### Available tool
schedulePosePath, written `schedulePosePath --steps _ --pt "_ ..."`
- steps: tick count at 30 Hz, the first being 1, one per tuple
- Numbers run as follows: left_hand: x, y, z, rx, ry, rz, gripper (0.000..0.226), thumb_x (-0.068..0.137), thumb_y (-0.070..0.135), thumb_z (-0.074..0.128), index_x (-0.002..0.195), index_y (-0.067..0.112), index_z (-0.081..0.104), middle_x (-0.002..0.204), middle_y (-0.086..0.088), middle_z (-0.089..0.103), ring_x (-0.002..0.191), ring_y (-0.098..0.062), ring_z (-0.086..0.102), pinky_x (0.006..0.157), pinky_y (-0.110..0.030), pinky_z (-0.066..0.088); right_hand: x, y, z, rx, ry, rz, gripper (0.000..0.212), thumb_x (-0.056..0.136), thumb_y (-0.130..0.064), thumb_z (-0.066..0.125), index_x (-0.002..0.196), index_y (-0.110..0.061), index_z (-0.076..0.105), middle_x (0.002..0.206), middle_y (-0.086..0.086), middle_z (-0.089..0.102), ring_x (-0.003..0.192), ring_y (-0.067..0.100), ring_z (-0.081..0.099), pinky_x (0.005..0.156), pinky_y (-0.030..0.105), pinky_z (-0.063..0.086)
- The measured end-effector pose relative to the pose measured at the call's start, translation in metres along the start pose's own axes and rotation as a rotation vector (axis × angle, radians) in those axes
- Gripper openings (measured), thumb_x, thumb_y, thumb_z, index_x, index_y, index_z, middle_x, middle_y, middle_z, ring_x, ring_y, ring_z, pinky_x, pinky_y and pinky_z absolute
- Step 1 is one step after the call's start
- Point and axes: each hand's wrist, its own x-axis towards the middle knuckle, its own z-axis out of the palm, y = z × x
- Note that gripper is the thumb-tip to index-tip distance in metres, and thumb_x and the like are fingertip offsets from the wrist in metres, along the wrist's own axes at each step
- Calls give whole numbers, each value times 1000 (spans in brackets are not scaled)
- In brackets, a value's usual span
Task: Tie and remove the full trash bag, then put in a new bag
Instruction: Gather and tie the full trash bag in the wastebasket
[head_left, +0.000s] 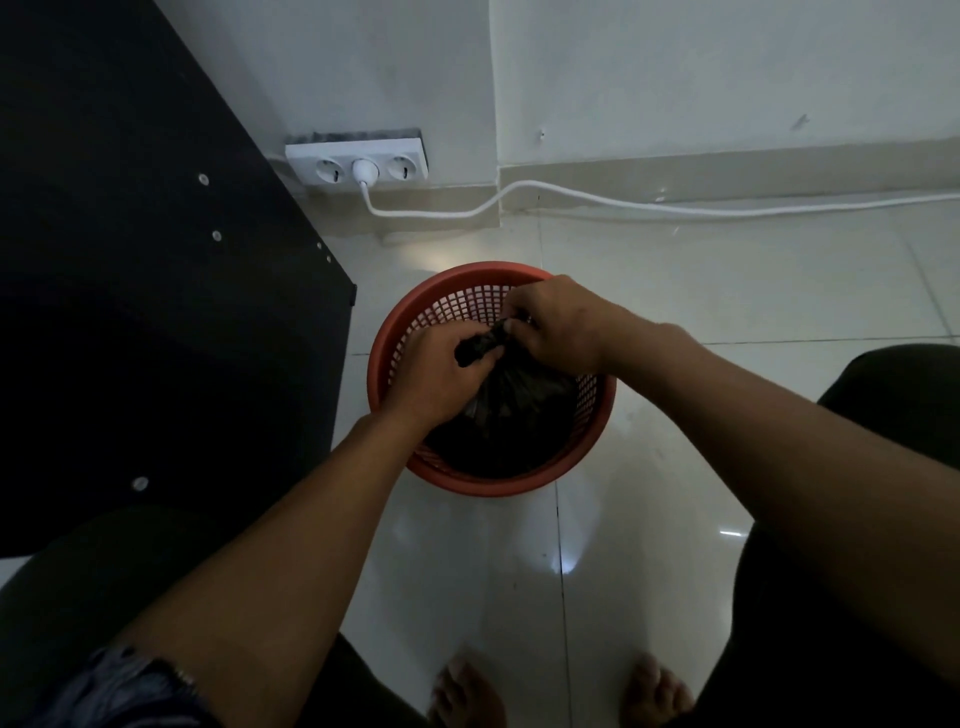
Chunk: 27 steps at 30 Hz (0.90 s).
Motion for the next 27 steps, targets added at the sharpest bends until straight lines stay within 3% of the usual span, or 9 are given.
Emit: schedulePosePath --steps 4,8,11,14,19,24,27 --pt "0 -5 1 -24 -17 -46 14 92 16 67 96 7 76 87 -7 74 79 -18 67 72 -33 52 -3 0 1 139 27 50 17 100 -20 48 98 -11 62 91 0 59 87 18 55 76 29 40" --pt "1 -8 2 -28 -94 -50 16 94 15 63 93 3 73 85 -9 72 79 -22 66 71 -44 53 -2 2 4 150 42 68 18 101 -20 45 101 -11 59 90 2 60 85 20 58 75 31 43" --pt "2 -7 1 -80 -114 -84 19 95 23 59 101 8 70 93 -4 71 86 -17 67 77 -43 56 -2 3 7 132 94 48 17 102 -22 42 105 -12 56 92 4 62 82 21 59 75 34 47" --pt "1 1 0 -142 -60 -103 22 98 31 56 113 19 67 106 5 70 97 -7 65 84 -25 55 -1 3 9 79 102 4 15 101 -25 43 104 -16 54 90 3 60 80 22 57 73 34 44" --pt "1 -6 5 -55 -44 -91 19 96 20 59 95 7 72 90 -5 70 84 -18 64 76 -36 55 -4 2 8 40 108 -51 12 103 -27 39 98 -20 48 85 -2 56 74 15 53 68 29 39" --pt "-1 -12 10 8 -52 -50 14 92 9 63 93 1 74 88 -9 67 82 -19 59 72 -28 44 -9 0 11 71 148 -19 18 104 -26 37 108 -14 50 93 6 62 80 21 58 73 36 51" --pt "-1 -14 9 11 -59 -55 14 93 8 62 90 1 74 87 -8 67 81 -19 59 69 -21 42 -10 1 14 105 176 -14 17 103 -24 41 109 -13 52 99 7 64 87 23 59 77 36 49"
